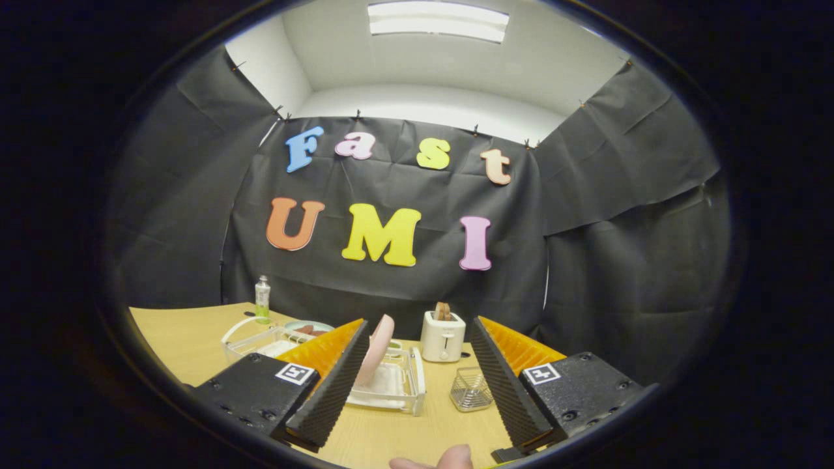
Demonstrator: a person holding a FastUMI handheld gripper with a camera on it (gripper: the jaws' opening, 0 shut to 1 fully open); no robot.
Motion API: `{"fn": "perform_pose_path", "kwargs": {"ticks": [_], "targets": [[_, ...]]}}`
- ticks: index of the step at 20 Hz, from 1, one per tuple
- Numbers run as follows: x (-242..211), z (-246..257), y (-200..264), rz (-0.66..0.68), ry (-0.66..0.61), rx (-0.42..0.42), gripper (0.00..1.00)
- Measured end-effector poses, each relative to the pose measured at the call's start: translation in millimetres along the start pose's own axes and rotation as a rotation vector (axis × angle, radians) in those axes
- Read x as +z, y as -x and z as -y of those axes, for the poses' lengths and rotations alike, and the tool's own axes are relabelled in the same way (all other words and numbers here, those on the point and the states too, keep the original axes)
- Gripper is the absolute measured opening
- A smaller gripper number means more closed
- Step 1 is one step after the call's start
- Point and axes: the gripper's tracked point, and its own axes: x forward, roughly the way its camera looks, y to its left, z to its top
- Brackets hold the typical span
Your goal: Take the plate from the dish rack, then take the spoon from the basket and place it into the plate.
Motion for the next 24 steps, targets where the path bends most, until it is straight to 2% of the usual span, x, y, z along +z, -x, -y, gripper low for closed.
{"fn": "perform_pose_path", "kwargs": {"ticks": [24], "targets": [[-7.3,3.2,-3.7,-0.029,-0.045,0.008,1.00]]}}
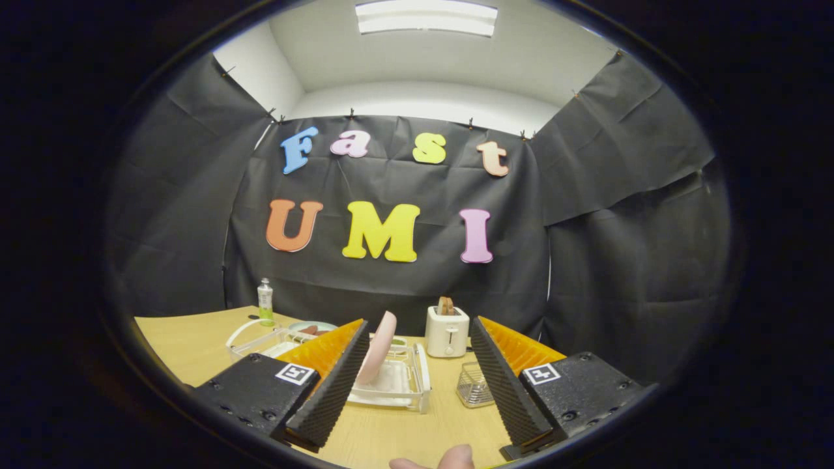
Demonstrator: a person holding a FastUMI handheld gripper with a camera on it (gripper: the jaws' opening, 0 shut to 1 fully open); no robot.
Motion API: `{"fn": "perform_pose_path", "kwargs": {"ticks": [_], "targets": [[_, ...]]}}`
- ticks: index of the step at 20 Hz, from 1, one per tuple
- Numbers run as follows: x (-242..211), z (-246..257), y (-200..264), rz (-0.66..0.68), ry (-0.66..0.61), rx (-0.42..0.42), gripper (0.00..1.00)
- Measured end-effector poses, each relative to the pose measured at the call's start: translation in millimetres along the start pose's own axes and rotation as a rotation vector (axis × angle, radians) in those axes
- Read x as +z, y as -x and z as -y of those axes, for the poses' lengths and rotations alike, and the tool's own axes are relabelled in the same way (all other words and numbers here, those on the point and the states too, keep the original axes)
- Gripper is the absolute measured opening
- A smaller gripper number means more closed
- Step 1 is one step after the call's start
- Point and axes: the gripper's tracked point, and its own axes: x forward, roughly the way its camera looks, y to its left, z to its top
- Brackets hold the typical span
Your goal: Take the plate from the dish rack, then take the spoon from the basket and place it into the plate.
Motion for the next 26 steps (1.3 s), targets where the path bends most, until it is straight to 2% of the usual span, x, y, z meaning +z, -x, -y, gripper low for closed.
{"fn": "perform_pose_path", "kwargs": {"ticks": [12,26], "targets": [[-2.9,-3.6,-13.0,-0.068,-0.005,0.029,1.00],[59.1,-27.1,-57.0,-0.149,-0.003,0.166,1.00]]}}
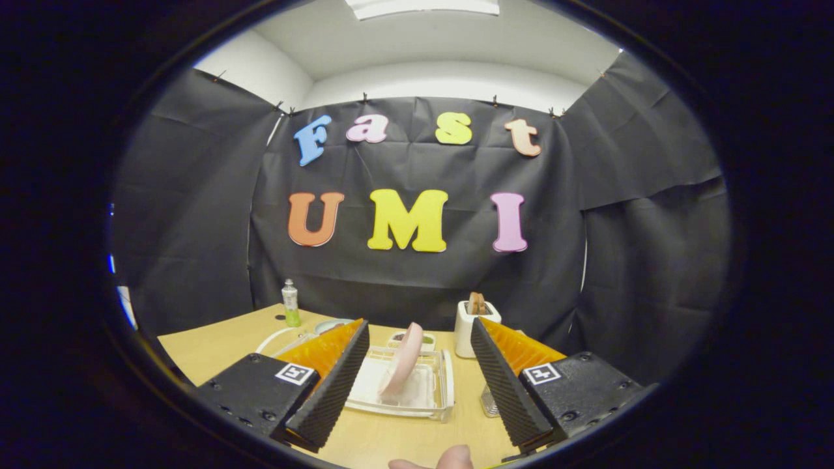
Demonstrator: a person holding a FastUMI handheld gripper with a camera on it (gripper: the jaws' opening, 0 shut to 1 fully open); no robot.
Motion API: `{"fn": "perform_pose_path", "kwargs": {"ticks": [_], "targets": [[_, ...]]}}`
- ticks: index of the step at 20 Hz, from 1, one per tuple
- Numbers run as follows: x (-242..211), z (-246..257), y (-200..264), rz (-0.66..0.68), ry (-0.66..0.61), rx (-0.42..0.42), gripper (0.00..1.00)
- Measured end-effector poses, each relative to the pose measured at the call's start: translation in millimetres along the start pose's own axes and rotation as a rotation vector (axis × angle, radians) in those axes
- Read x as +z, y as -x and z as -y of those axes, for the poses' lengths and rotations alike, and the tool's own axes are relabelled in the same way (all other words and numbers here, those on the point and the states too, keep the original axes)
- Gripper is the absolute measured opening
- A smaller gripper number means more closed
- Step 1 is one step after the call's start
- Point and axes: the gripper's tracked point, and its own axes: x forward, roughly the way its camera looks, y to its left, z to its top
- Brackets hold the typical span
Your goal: Take the plate from the dish rack, then take the spoon from the basket and place it into the plate.
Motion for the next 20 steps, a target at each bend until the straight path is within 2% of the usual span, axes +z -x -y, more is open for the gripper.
{"fn": "perform_pose_path", "kwargs": {"ticks": [7,10,15,20], "targets": [[27.3,-10.0,-36.4,-0.089,0.019,0.050,1.00],[24.5,-23.0,-60.7,-0.185,0.023,0.096,1.00],[-13.3,-31.4,-117.9,-0.444,0.039,0.114,1.00],[-59.2,-18.2,-170.8,-0.662,-0.009,0.064,1.00]]}}
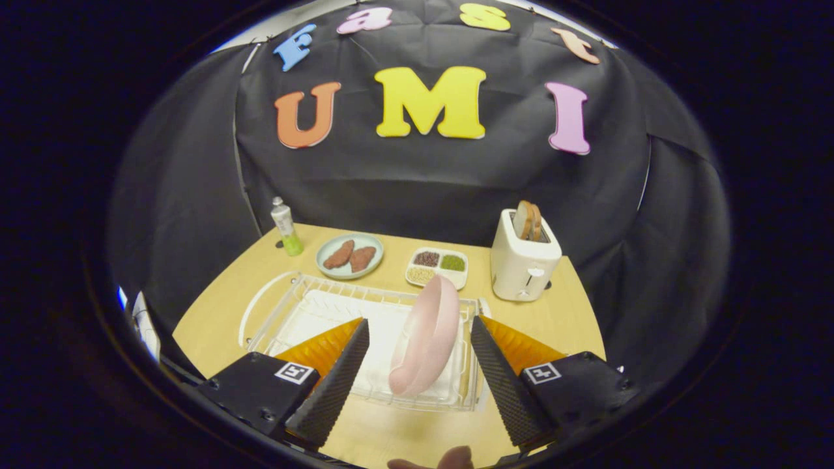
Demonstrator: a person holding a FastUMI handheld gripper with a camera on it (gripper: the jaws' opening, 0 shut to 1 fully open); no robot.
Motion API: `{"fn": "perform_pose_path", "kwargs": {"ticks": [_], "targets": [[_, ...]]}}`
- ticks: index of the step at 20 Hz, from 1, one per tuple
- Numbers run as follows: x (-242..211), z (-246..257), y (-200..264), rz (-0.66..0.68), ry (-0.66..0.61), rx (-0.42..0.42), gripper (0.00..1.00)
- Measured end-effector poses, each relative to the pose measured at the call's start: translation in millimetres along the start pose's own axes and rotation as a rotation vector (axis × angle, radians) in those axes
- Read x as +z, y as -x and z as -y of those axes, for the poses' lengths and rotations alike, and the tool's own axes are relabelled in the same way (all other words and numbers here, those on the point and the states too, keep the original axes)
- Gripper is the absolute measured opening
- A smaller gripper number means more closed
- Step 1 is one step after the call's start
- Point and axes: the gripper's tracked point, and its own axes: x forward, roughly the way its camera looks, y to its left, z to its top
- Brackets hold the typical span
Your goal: Take the plate from the dish rack, then take the spoon from the basket and place it into the plate.
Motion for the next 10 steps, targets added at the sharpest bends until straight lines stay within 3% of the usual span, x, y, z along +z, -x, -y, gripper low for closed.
{"fn": "perform_pose_path", "kwargs": {"ticks": [10], "targets": [[-17.5,17.9,-59.4,-0.208,-0.079,-0.044,1.00]]}}
